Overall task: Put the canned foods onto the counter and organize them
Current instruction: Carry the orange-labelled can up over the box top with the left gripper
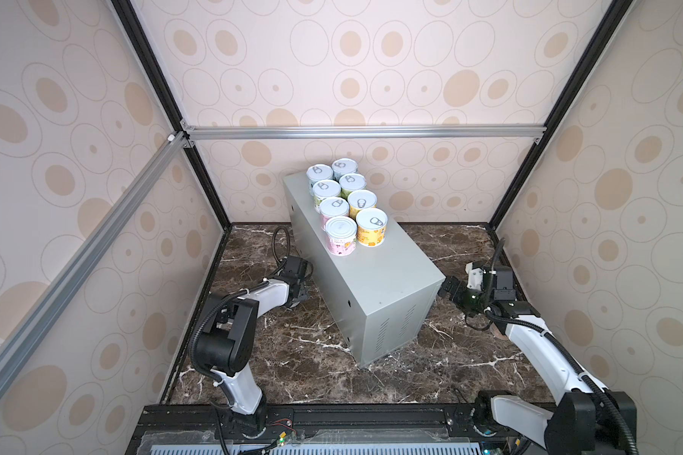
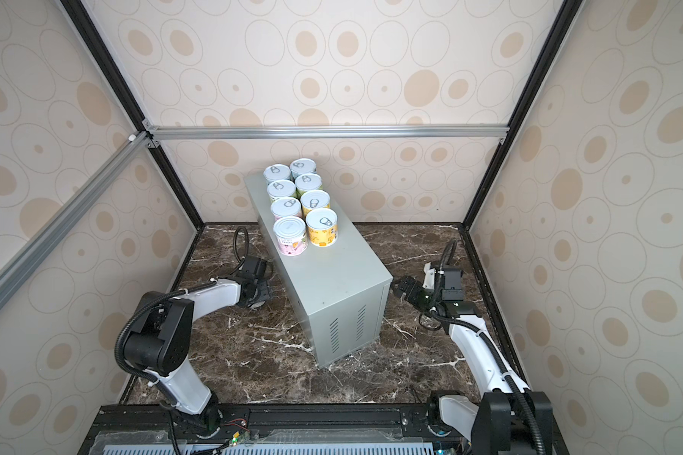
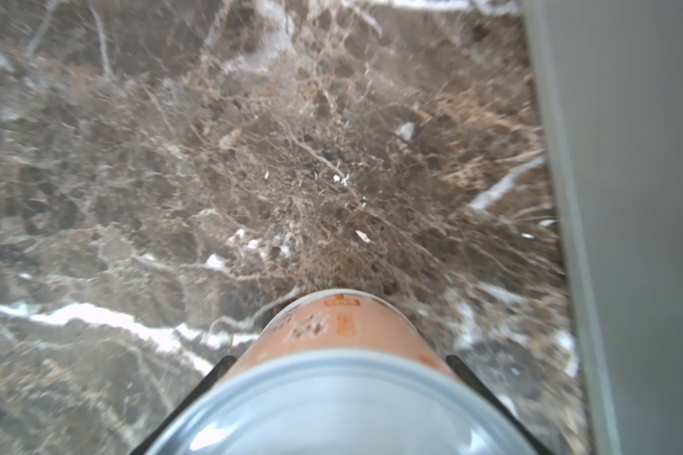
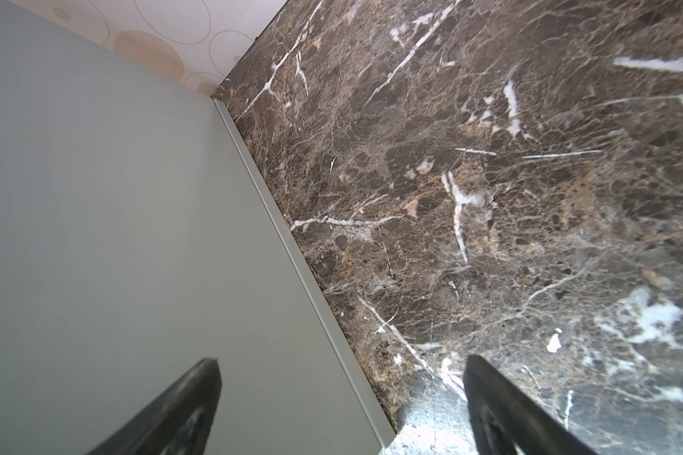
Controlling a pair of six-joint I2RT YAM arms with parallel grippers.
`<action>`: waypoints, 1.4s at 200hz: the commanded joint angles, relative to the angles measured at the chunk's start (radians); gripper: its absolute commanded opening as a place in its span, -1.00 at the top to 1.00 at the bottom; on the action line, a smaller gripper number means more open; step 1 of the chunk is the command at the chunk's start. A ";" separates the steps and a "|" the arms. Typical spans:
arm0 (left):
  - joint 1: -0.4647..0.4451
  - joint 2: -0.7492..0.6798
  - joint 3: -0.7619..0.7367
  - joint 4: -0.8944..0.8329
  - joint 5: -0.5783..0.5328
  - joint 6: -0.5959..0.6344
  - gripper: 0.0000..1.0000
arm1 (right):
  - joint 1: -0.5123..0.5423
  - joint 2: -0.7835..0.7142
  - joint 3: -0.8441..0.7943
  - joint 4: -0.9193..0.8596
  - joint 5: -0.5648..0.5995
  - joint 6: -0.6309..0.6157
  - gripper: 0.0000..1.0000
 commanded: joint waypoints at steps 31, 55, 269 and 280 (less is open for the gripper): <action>-0.007 -0.203 0.002 -0.052 0.033 0.049 -0.31 | -0.005 -0.049 0.014 -0.067 0.009 -0.027 -0.97; -0.006 -0.287 0.014 -0.103 0.061 0.084 -0.31 | -0.005 -0.075 0.016 -0.099 0.019 -0.043 -0.97; -0.254 -0.740 0.263 -0.563 0.089 0.250 -0.25 | 0.007 -0.220 0.052 -0.299 0.059 -0.100 -1.00; -0.284 -0.744 0.286 -0.584 0.076 0.244 -0.25 | 0.007 -0.216 0.055 -0.301 0.059 -0.100 -1.00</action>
